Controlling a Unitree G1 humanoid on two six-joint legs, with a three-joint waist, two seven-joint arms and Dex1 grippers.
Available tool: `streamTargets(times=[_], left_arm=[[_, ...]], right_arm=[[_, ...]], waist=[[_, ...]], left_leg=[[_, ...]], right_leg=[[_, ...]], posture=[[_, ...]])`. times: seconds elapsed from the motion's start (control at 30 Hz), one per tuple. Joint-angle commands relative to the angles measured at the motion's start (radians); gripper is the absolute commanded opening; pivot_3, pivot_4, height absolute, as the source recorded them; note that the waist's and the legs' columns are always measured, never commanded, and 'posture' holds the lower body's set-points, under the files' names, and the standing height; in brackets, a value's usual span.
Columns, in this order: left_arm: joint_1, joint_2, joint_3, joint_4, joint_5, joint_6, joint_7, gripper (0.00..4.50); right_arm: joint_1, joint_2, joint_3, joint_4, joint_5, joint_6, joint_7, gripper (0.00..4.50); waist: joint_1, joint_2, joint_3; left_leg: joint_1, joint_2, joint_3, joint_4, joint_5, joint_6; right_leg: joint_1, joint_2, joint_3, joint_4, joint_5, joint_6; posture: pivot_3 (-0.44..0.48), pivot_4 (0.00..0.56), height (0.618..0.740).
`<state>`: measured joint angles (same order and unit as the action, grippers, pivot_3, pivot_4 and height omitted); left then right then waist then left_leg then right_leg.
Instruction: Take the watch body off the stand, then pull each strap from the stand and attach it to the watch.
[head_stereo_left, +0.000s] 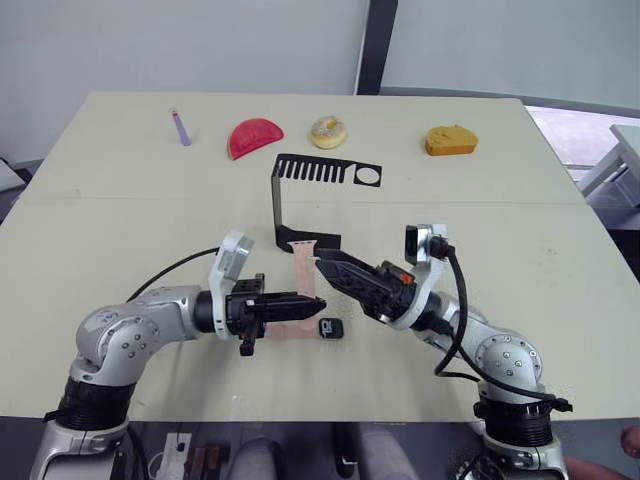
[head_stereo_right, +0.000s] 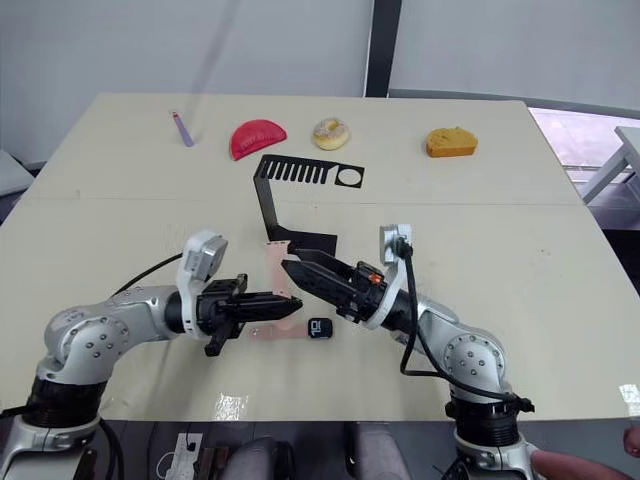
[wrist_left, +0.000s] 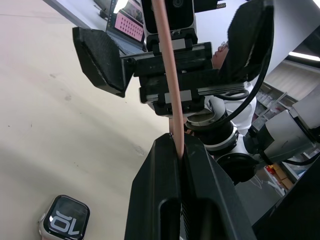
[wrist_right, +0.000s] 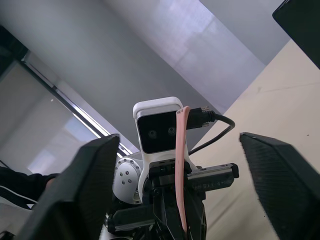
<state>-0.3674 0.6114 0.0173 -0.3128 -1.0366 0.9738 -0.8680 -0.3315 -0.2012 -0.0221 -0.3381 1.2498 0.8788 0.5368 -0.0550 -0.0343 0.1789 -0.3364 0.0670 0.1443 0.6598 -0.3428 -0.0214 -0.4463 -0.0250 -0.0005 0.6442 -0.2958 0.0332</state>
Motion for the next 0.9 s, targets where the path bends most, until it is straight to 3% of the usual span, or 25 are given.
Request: streamTargets(times=[0.03, 0.1, 0.9], left_arm=[[-0.012, -0.004, -0.010, -0.028, 0.012, -0.017, -0.023, 0.00], [-0.013, -0.009, -0.011, -0.026, 0.016, -0.020, -0.025, 0.00], [-0.016, -0.042, 0.000, -0.015, 0.030, -0.036, -0.022, 0.00]], right_arm=[[-0.022, 0.012, -0.003, -0.035, 0.047, 0.005, -0.024, 2.20], [-0.028, 0.016, -0.003, -0.039, 0.060, 0.007, -0.033, 1.17], [-0.016, -0.005, 0.004, -0.032, 0.069, 0.004, -0.032, 1.17]], waist=[[-0.001, 0.000, 0.000], [-0.001, 0.000, 0.000], [-0.001, 0.000, 0.000]], left_leg=[[0.000, 0.000, 0.000, 0.000, 0.000, 0.000], [0.000, 0.000, 0.000, 0.000, 0.000, 0.000], [0.000, 0.000, 0.000, 0.000, 0.000, 0.000]], right_leg=[[0.000, 0.000, 0.000, 0.000, 0.000, 0.000], [0.000, 0.000, 0.000, 0.000, 0.000, 0.000], [0.000, 0.000, 0.000, 0.000, 0.000, 0.000]], posture=[[0.000, 0.150, 0.740], [0.000, 0.150, 0.740], [0.000, 0.150, 0.740]])
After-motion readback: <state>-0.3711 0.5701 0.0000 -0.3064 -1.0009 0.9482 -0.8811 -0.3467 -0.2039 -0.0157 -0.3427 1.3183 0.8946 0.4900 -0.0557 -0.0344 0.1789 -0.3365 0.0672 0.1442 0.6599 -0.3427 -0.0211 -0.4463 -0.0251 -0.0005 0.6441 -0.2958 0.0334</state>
